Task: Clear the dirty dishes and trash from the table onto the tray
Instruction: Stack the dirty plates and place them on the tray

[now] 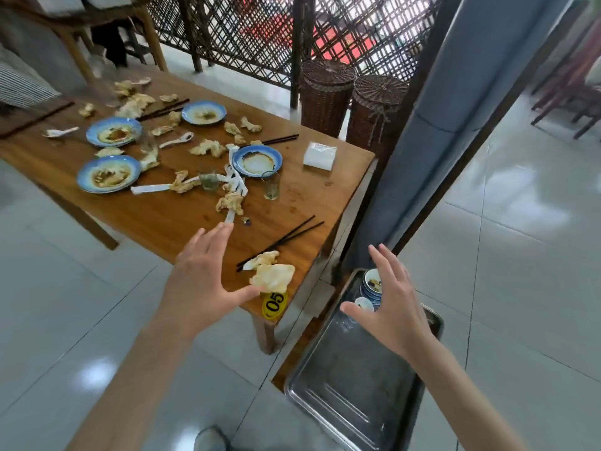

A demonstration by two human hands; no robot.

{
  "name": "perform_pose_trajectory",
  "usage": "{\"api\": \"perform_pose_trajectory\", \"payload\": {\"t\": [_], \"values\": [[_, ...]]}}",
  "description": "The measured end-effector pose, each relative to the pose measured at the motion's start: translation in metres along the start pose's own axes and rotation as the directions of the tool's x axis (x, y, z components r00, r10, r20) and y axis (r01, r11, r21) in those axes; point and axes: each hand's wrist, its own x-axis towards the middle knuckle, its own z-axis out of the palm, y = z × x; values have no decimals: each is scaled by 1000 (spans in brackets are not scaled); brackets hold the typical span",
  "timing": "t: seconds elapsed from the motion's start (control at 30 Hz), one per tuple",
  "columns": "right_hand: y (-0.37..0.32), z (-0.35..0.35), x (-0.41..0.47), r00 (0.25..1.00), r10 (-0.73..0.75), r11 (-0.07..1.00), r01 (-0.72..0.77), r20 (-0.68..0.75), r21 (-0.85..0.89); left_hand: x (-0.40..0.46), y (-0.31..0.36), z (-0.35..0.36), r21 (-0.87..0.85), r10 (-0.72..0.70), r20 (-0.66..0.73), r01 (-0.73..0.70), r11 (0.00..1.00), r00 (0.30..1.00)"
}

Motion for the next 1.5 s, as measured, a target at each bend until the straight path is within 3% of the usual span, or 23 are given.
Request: {"api": "perform_pose_trajectory", "payload": {"t": [0.37, 0.77, 1.5], "values": [[-132, 79, 39, 999, -36, 997, 35, -8, -66, 27, -139, -101, 5, 36, 37, -36, 999, 999], [-218, 143, 129, 998, -49, 986, 55, 41, -159, 97, -256, -129, -46, 34, 43, -32, 998, 998], [-373, 263, 347, 991, 64, 991, -49, 118, -127, 339, -462, -162, -94, 36, 72, -29, 995, 997]]}}
